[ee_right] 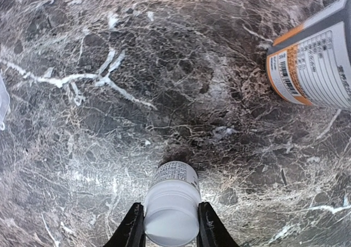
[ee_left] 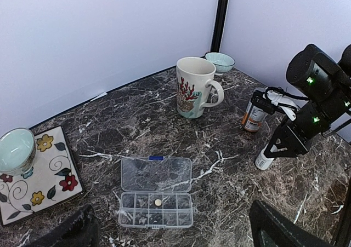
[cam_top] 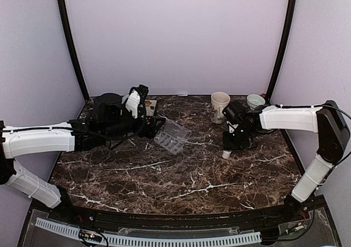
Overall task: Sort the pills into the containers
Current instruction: Pick up the pill bottle from the center of the board.
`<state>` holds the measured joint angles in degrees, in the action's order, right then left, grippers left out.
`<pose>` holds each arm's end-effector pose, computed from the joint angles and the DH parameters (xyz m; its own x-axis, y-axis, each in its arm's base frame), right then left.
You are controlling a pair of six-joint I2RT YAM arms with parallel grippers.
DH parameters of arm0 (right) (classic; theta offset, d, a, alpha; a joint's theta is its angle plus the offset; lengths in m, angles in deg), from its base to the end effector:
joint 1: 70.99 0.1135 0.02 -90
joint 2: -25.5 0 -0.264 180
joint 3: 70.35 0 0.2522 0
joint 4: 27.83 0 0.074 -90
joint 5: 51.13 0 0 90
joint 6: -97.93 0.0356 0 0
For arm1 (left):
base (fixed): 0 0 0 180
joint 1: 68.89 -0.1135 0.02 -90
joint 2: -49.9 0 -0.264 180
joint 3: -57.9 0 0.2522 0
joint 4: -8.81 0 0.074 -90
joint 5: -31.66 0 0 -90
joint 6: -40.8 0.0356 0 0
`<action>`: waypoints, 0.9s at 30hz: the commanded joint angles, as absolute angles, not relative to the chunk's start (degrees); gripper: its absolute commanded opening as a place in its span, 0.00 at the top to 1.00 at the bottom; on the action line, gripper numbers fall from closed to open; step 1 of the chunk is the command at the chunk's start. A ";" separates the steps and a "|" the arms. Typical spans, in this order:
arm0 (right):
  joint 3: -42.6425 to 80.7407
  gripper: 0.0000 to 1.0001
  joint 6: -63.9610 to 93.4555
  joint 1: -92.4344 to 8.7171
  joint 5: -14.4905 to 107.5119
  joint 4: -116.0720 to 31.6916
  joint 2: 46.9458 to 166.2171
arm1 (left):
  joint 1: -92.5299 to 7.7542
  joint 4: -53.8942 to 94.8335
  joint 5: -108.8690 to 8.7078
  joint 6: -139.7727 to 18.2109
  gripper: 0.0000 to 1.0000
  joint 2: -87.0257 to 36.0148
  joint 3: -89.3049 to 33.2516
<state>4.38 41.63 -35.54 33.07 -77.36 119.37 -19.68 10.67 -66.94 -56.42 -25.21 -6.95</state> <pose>0.2594 0.1803 0.1923 -0.9348 0.0120 -0.3548 -0.0341 0.9918 0.1235 0.2047 -0.2290 0.3008 -0.2182 0.0626 -0.9739 0.6307 0.7706 -0.0917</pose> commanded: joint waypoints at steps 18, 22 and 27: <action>6.63 0.79 39.18 -35.78 39.37 -69.30 105.55 | -26.20 5.76 -49.11 -64.91 0.01 -25.74 -7.05; 7.82 0.79 39.40 -35.64 44.26 -65.25 102.75 | -28.43 2.62 -37.77 -68.76 0.01 -27.79 -8.03; 7.29 0.79 40.57 -34.74 50.11 -57.63 100.51 | -29.83 1.20 -27.48 -71.76 0.01 -30.89 -10.74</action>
<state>6.42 39.92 -35.44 43.51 -66.68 102.45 -28.86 4.53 -40.04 -67.86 -29.34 -7.49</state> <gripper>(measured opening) 0.280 0.989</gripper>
